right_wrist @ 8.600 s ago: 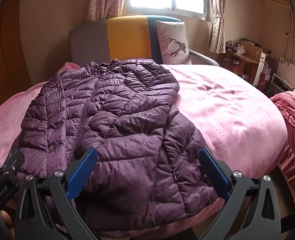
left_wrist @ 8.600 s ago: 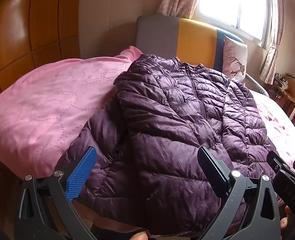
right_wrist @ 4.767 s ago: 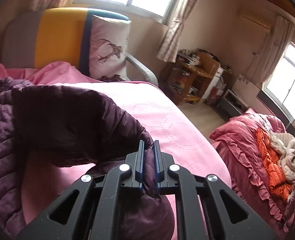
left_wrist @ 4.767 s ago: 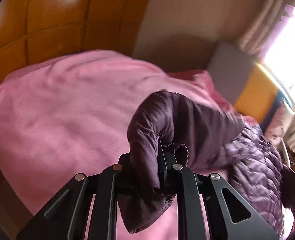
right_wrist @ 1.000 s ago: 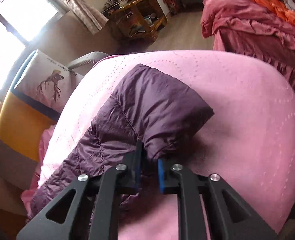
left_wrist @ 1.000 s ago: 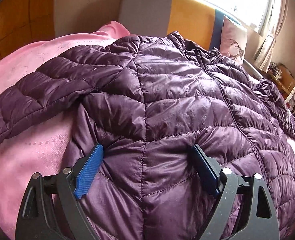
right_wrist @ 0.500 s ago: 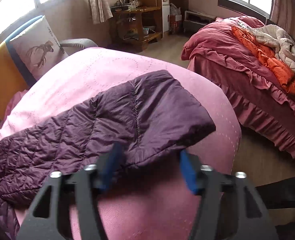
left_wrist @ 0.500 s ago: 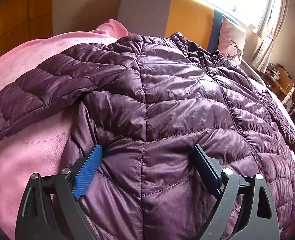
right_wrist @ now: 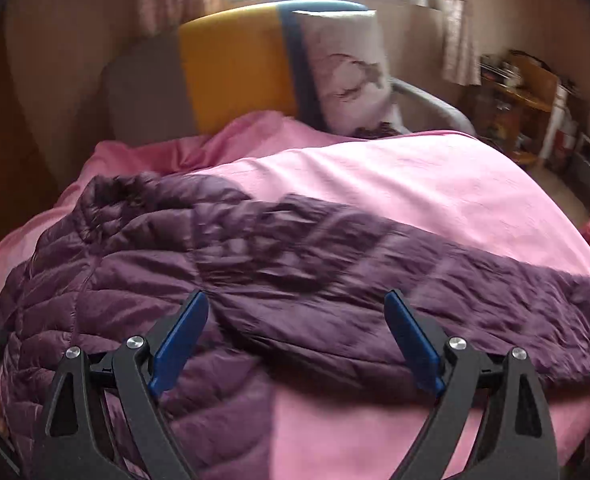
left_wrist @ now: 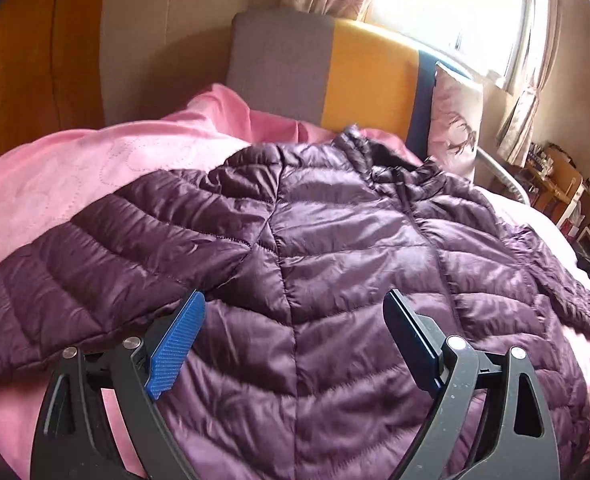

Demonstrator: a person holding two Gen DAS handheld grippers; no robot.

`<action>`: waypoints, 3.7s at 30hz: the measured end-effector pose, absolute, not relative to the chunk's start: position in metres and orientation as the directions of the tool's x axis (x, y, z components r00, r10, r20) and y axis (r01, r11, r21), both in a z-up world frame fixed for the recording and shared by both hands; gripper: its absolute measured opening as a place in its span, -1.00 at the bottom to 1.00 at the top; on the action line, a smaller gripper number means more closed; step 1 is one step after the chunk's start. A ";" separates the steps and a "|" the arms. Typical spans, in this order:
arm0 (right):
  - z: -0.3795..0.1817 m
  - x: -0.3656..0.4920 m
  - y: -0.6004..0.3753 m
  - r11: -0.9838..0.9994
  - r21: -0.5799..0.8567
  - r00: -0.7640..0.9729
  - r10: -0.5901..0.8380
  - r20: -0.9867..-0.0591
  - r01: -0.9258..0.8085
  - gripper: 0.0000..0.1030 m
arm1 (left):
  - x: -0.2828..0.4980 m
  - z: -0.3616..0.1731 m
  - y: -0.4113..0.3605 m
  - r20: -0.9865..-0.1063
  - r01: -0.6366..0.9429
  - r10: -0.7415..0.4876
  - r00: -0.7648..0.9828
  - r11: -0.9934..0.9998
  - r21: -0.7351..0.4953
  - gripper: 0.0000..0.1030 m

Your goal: Fold large clothes

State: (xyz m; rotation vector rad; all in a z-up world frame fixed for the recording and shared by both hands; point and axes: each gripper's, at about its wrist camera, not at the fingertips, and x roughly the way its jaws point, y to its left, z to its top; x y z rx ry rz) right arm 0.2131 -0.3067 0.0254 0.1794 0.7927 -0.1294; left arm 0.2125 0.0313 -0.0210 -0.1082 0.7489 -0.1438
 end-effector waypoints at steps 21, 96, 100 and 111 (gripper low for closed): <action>-0.025 0.217 -0.345 0.912 0.255 0.647 -0.015 -0.763 0.322 0.74 | 0.220 -0.068 0.052 -0.750 0.010 -0.176 0.637 0.975 -0.220 0.84; -0.062 0.166 -0.384 0.310 0.914 0.859 0.356 -0.368 0.263 0.61 | 0.270 -0.040 0.046 -0.717 0.012 -0.340 0.609 0.908 -0.419 -0.89; -0.037 0.150 -0.387 0.467 0.834 0.836 0.299 -0.461 0.293 0.67 | 0.263 -0.048 0.046 -0.713 0.039 -0.362 0.601 0.904 -0.425 -0.89; 0.022 0.212 -0.302 0.882 0.457 0.782 0.201 -0.590 0.117 0.67 | 0.260 -0.027 0.028 -0.668 0.134 -0.367 0.647 0.917 -0.375 -0.89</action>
